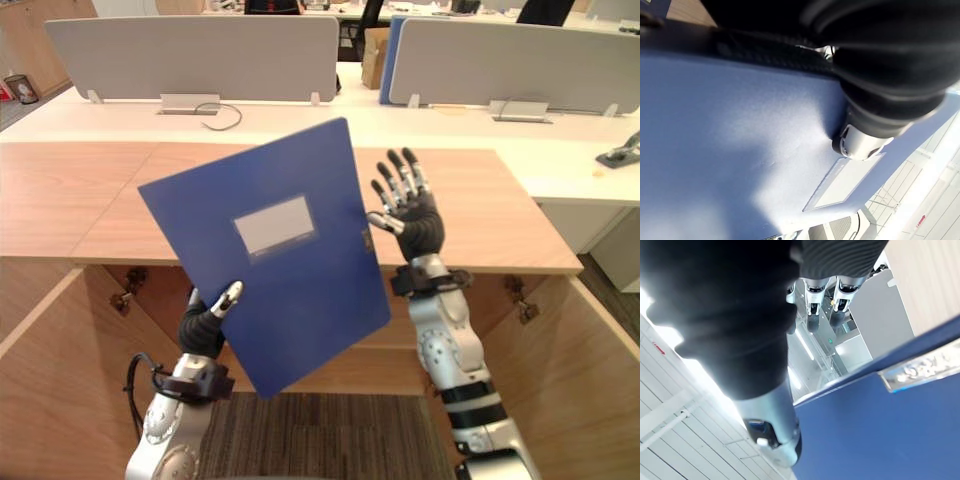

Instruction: Walk over to the cabinet, pick up the folder, carry it to the office cabinet, place the folder inside the office cabinet, then close the office cabinet door

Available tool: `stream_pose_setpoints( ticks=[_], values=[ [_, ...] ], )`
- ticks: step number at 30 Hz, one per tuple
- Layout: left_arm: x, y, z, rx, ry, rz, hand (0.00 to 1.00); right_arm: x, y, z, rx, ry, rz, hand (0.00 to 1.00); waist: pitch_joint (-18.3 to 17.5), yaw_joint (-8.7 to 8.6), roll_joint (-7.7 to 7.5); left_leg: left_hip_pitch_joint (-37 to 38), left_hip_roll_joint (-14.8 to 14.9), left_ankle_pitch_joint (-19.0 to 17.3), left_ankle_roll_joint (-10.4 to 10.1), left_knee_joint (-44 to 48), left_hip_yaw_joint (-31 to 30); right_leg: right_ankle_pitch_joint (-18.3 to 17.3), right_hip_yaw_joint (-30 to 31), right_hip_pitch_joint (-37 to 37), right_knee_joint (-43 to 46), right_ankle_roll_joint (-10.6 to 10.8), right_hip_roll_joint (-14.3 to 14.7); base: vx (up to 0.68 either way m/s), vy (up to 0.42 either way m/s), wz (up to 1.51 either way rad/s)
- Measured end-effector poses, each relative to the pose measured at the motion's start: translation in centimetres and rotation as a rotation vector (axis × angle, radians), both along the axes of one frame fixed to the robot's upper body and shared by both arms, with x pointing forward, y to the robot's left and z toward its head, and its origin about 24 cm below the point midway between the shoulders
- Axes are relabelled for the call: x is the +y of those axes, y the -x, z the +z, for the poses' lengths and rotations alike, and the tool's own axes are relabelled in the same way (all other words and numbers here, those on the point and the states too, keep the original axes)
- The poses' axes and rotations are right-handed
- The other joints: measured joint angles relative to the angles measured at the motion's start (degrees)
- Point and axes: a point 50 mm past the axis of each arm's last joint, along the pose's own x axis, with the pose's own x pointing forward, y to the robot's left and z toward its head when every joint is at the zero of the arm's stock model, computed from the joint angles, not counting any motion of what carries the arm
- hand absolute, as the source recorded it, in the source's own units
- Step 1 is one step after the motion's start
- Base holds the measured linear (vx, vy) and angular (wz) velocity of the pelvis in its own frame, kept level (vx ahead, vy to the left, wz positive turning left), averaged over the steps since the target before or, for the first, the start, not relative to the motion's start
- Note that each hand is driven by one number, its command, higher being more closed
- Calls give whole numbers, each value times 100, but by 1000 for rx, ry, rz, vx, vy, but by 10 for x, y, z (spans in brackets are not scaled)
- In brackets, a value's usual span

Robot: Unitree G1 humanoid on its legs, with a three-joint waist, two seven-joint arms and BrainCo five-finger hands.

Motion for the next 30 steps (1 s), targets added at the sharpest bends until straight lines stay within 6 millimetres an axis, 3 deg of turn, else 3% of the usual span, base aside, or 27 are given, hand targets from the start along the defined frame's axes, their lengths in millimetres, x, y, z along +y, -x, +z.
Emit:
stream_pose_setpoints(
  ticks=[6, 17, 21, 27, 28, 30],
  values=[
    [-4, 1, -2, 18, 11, -20, 100, 1, -14, -14, 88, 64, -2, 0, 5, 19, -1, -77, -18, 75, 26, -1, -90, -1, -100, -68, 71, 1, -21, -64, 6, 8],
    [4, 3, -5, 48, -24, 28, 100, 30, -17, -54, 231, 248, 128, 0, 4, 52, -1, -63, -3, 143, 26, -2, -123, 6, -122, -70, 85, -11, -3, -49, 1, 2],
    [12, 3, 6, -17, -111, 42, 100, 36, -16, -50, 205, 452, 269, 0, -9, 56, -2, -59, 4, 156, 8, -1, -123, 20, -121, -58, 67, -29, 15, -27, -1, 0],
    [20, -5, 26, -160, -269, 11, 100, 19, -6, -44, 267, 604, 397, 0, -178, 160, -40, -64, 35, 177, -26, 0, -155, 38, -139, -26, 24, -57, 62, -17, -6, 1],
    [20, -6, 29, -180, -286, 6, 100, 17, -4, -42, 270, 636, 412, 100, -227, 184, -53, -65, 39, 177, -28, 0, -155, 39, -138, -27, 24, -59, 65, -38, -1, -1],
    [20, -7, 32, -209, -315, 2, 100, 12, -2, -39, 272, 670, 422, 100, -282, 185, -88, -64, 48, 176, -32, 0, -153, 39, -137, -26, 25, -61, 73, -19, -1, -1]
  ],
)
